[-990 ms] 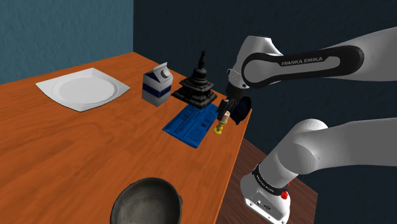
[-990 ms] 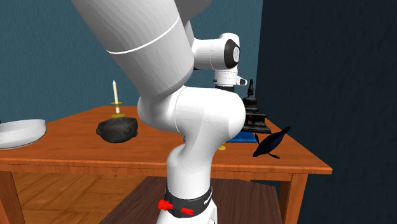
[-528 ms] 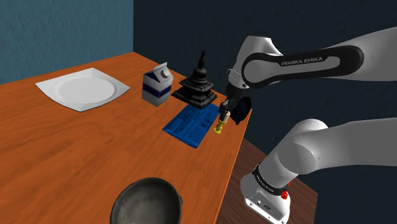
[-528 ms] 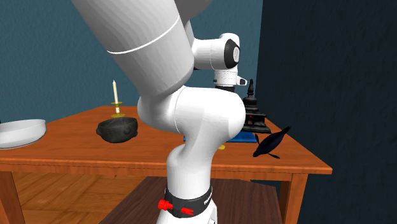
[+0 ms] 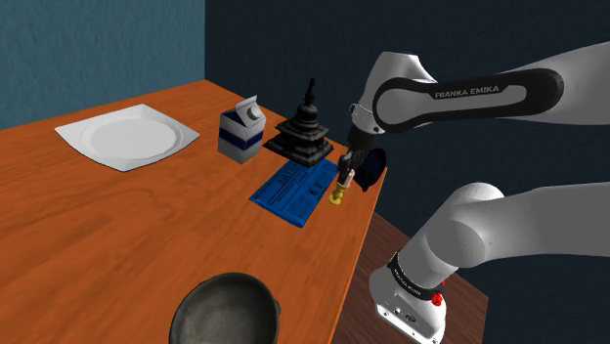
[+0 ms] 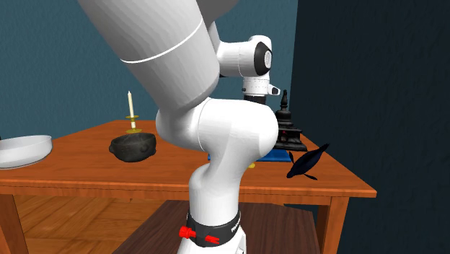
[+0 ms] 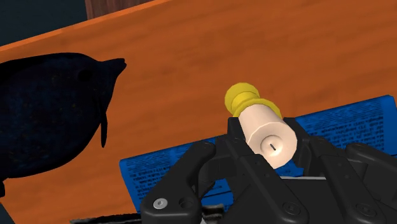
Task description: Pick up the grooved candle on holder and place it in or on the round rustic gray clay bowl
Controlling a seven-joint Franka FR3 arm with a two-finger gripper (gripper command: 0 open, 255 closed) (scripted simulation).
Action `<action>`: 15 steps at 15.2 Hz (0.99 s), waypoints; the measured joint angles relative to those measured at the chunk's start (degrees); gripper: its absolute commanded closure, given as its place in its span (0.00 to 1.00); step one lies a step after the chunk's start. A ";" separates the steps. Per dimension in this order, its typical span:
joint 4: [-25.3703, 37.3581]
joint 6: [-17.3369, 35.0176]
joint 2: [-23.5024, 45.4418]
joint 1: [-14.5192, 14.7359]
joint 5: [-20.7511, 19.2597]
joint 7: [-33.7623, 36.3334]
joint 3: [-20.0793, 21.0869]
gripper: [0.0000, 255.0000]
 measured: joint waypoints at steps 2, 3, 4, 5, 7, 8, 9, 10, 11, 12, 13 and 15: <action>1.06 -1.80 -0.75 -0.04 -0.04 0.01 -0.01 1.00; 1.51 -2.73 -1.24 -0.01 -0.01 0.08 0.04 1.00; 2.19 -3.76 -1.57 -0.03 -0.04 0.08 0.03 1.00; 2.78 -4.46 -1.68 -0.07 -0.07 0.05 -0.01 1.00; 3.98 -6.47 -2.52 0.02 0.01 0.23 0.12 1.00; 4.60 -7.64 -3.08 0.02 0.02 0.28 0.15 1.00; 5.26 -8.44 -3.21 0.04 0.03 0.33 0.18 1.00; 5.76 -9.18 -3.45 0.00 -0.01 0.30 0.15 1.00; 6.35 -10.27 -3.96 0.07 0.06 0.44 0.25 1.00; 7.16 -11.02 -3.88 0.12 0.11 0.51 0.31 1.00; 7.74 -11.99 -4.28 0.05 0.03 0.45 0.23 1.00; 9.28 -13.59 -4.33 0.00 -0.03 0.40 0.16 1.00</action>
